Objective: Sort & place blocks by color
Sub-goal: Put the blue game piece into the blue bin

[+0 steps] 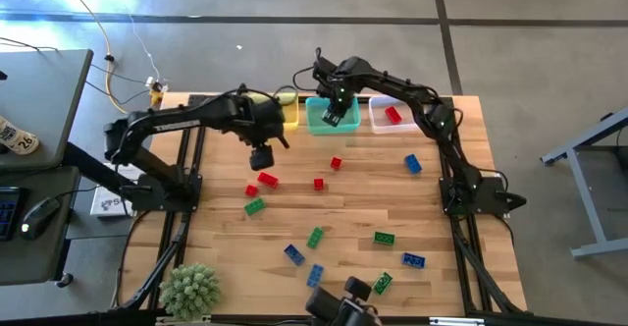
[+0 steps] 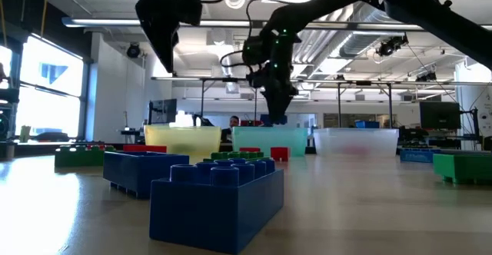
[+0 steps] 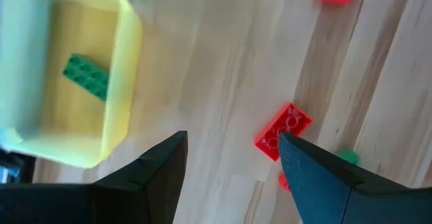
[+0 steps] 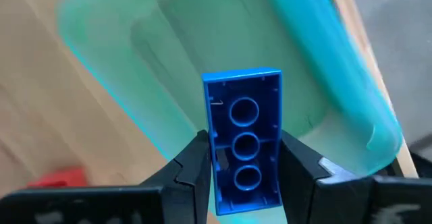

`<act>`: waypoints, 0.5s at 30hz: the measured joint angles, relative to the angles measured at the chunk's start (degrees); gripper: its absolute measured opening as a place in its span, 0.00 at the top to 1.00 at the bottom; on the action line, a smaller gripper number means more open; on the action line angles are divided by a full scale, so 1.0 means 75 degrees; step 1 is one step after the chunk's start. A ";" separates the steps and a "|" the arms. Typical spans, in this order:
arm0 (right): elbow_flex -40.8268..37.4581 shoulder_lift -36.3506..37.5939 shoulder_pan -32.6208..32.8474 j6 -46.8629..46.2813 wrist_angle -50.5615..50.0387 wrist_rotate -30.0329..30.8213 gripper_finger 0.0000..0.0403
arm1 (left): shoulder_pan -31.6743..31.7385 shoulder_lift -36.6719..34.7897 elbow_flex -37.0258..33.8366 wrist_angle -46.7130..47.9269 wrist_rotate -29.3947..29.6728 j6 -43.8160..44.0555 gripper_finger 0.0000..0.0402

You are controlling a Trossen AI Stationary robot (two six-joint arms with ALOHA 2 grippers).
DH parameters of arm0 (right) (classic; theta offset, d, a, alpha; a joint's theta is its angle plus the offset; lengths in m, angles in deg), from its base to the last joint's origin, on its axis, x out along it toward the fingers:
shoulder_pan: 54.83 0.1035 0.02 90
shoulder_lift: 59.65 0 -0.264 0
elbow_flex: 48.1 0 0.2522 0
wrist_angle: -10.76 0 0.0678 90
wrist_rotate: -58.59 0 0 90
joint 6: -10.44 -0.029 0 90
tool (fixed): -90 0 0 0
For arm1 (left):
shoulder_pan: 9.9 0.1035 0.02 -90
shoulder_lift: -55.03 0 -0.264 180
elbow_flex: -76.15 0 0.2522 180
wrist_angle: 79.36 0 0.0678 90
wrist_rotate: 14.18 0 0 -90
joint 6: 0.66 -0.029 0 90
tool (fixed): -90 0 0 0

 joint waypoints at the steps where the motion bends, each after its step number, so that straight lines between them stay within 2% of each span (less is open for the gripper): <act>1: -0.0003 -0.0037 0.0000 0.0063 -0.0051 0.0053 0.74 | -0.0017 0.0084 0.0000 -0.0005 0.0002 -0.0142 0.44; 9: -0.0003 -0.0267 0.0012 0.0413 -0.0134 0.0558 0.74 | -0.0091 0.0791 0.0000 -0.0002 -0.0006 -0.1739 0.44; 15: -0.0003 -0.0267 0.0012 0.0635 -0.0156 0.0559 0.60 | -0.0130 0.1465 0.0000 0.0125 -0.0575 -0.2138 0.44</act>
